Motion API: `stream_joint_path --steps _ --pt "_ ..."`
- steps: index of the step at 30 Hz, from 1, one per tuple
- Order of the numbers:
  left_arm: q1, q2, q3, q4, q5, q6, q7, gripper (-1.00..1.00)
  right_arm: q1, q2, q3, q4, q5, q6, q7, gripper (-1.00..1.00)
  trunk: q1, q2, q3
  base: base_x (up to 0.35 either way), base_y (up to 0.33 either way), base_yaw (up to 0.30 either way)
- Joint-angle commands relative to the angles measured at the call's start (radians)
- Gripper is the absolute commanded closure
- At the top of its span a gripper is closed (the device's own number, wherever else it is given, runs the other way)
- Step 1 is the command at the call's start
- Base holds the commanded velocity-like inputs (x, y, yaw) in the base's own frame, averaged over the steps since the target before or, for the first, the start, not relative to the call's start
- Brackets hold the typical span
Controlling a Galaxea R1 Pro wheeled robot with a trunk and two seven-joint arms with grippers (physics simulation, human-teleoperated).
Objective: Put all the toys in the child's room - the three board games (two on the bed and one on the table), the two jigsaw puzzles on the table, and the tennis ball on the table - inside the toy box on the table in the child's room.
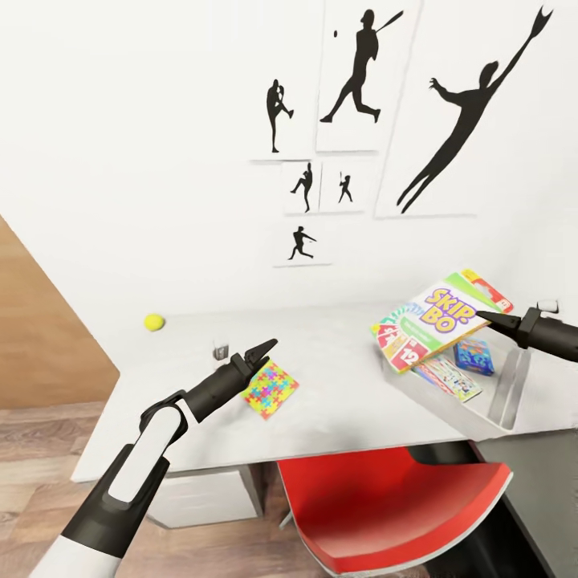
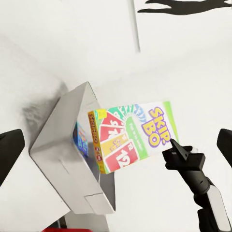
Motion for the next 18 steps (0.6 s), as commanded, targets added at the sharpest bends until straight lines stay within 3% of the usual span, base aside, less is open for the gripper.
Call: stream_joint_path --steps 1,12,15,18 --pt "-0.001 0.001 -0.001 0.000 0.006 0.004 0.000 -1.00 -0.002 0.000 -0.001 0.000 -0.001 0.006 0.007 1.00 0.001 -0.002 -0.002 0.000 0.000 -0.170" --pt "-0.002 0.001 0.000 0.000 0.006 0.004 0.001 -1.00 -0.006 0.001 -0.002 0.028 -0.002 0.006 0.012 1.00 0.001 -0.002 -0.003 0.000 0.000 -0.069" --pt "-0.002 0.001 0.000 0.000 0.004 0.004 0.001 -1.00 -0.023 0.001 -0.002 0.071 -0.001 0.006 0.013 1.00 0.001 -0.002 -0.003 0.000 0.000 -0.020" --pt "-0.002 0.001 -0.001 0.000 0.003 0.004 0.001 -1.00 -0.091 0.001 0.006 0.151 0.000 0.006 0.015 1.00 0.001 -0.002 -0.003 0.000 0.000 -0.012"
